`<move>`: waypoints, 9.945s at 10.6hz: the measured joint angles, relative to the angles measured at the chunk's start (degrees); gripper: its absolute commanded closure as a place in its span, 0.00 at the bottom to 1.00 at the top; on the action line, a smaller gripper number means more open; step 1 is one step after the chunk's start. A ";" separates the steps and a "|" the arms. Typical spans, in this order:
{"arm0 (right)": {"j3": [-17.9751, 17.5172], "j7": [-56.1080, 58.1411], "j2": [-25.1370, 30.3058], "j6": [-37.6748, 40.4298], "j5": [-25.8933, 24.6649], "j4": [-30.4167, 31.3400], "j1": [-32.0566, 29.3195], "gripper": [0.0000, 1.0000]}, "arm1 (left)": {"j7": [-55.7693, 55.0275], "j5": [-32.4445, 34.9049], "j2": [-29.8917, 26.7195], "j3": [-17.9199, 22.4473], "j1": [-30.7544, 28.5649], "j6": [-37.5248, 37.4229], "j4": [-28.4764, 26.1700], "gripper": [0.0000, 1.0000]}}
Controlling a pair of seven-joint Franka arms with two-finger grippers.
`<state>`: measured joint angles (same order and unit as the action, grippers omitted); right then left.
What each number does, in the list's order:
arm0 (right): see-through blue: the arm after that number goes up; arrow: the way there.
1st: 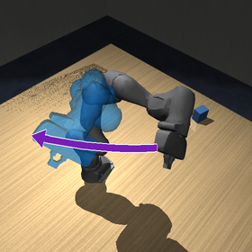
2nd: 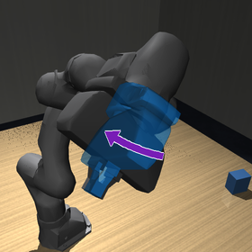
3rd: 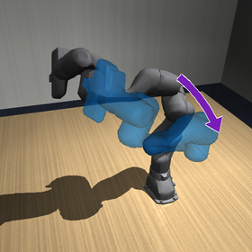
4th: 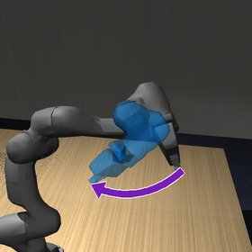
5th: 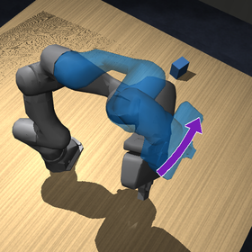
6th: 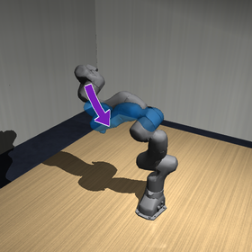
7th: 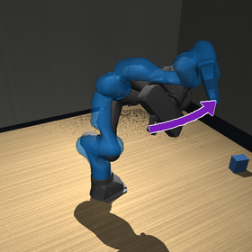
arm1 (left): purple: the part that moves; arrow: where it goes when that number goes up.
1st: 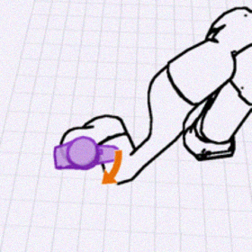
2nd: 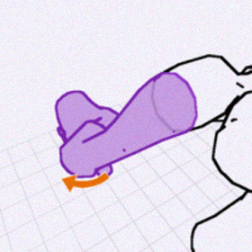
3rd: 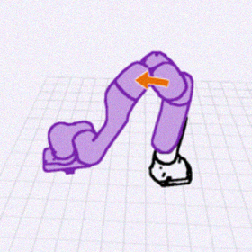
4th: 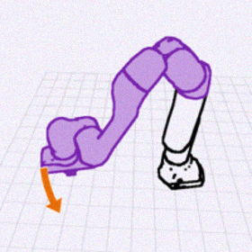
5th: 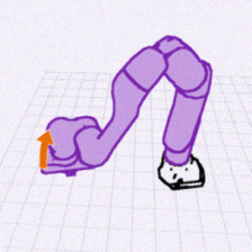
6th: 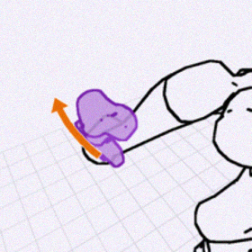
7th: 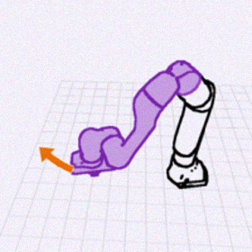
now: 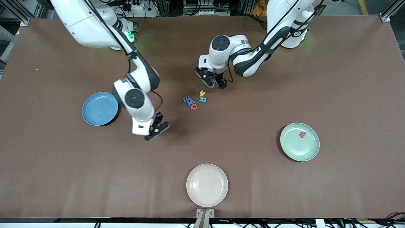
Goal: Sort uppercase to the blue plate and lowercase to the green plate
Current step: 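Carry the yellow H to the blue plate while the left gripper reaches g, then release the H on the blue plate while the left gripper grasps g, then carry the blue g to the green plate and release it with the left gripper, then grasp the pink q with the right gripper while the left gripper withdraws, then carry the pink q to the blue plate while the left gripper reaches letters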
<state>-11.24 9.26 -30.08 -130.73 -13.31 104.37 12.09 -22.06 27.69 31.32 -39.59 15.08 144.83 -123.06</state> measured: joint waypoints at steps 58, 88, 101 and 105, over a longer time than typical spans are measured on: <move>6.24 -48.09 -6.57 -22.34 6.10 4.25 27.66 0.36 | 21.89 -25.18 -28.13 38.62 -11.63 -43.20 32.47 0.00; 6.54 -14.66 -2.29 -6.84 5.70 1.01 9.86 0.68 | 19.46 -25.66 -14.92 34.39 5.21 -42.33 29.87 0.00; 22.21 21.54 14.13 -7.63 7.74 29.83 -7.04 0.20 | 15.46 -15.37 2.09 25.22 24.15 -12.16 31.32 0.00; 22.03 21.61 14.17 -9.33 8.48 31.18 -7.05 0.11 | 15.78 -8.23 6.97 23.83 26.54 -5.93 31.78 0.03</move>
<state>10.79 30.87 -15.91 -140.06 -4.82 135.55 5.03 -6.28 19.46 38.29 -15.76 41.62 138.89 -91.28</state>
